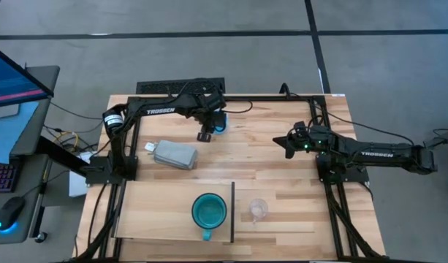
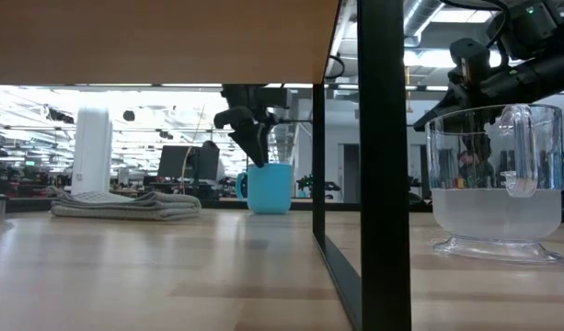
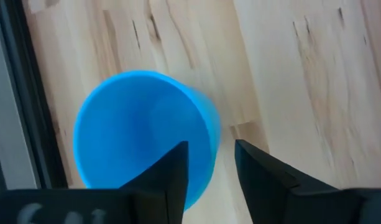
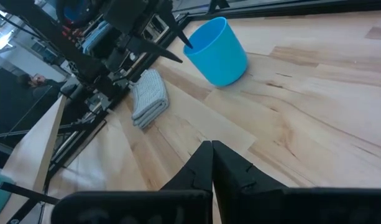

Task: Stack small to large cups/mugs on shelf
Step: Put the blue mug on the shelf

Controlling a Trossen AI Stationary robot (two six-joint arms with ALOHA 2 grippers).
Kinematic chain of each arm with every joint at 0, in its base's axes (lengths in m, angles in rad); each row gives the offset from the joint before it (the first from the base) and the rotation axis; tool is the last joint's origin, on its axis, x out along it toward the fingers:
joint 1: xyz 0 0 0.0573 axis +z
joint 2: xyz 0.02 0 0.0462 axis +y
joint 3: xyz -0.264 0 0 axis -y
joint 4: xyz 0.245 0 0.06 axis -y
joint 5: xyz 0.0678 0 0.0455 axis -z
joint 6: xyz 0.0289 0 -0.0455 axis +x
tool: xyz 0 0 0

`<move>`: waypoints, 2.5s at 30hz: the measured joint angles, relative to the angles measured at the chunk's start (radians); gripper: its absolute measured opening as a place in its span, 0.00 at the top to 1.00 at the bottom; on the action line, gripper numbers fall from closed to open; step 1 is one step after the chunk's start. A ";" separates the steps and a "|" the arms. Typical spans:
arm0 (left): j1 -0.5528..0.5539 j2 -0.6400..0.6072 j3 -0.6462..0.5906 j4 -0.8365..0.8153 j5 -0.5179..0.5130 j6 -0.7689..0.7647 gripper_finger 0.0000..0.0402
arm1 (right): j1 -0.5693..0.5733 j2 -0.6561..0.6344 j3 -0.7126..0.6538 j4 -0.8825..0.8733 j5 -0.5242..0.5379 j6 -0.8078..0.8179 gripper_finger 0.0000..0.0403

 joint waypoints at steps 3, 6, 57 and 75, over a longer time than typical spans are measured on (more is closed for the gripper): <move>0.004 0.001 0.000 -0.005 0.006 0.001 0.73 | 0.000 0.000 0.000 0.000 0.000 0.000 0.93; 0.005 0.025 -0.001 0.001 0.018 -0.003 0.77 | 0.000 0.000 0.000 0.000 0.000 0.000 0.93; -0.146 -0.623 0.008 -0.289 -0.106 -0.970 1.00 | 0.000 0.000 0.000 0.000 -0.005 -0.002 0.93; -0.518 -0.644 0.008 -0.400 -0.210 -1.580 1.00 | 0.000 0.000 0.000 -0.006 -0.005 0.015 0.93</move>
